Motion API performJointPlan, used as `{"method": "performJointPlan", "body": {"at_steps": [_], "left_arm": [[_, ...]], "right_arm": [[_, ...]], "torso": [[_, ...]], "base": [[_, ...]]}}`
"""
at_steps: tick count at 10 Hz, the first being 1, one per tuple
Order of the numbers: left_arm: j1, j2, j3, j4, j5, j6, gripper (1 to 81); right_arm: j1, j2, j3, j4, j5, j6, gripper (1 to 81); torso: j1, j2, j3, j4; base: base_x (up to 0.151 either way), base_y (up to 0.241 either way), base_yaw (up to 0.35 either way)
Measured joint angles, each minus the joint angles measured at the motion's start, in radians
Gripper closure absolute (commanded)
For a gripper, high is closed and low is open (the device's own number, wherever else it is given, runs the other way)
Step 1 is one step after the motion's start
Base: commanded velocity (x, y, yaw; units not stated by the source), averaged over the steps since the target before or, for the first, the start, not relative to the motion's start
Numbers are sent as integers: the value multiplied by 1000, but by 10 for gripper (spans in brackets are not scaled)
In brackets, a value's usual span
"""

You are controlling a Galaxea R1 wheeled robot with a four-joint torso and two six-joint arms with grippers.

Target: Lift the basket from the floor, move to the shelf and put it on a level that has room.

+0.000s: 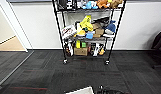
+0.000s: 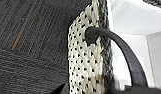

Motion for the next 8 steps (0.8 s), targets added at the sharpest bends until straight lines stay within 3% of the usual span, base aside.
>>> {"method": "performJointPlan", "body": {"at_steps": [3,6,8], "left_arm": [[0,0,0,0,0,0,10],[-12,6,0,1,-11,0,10],[-22,14,1,1,-8,0,10]], "right_arm": [[0,35,-35,3,0,0,10],[-9,50,-80,7,2,1,10],[-19,51,-81,8,2,2,10]], "torso": [[-1,0,-2,0],[0,0,-67,0],[0,0,-86,0]], "base": [[0,0,0],[0,0,0],[0,0,0]]}}
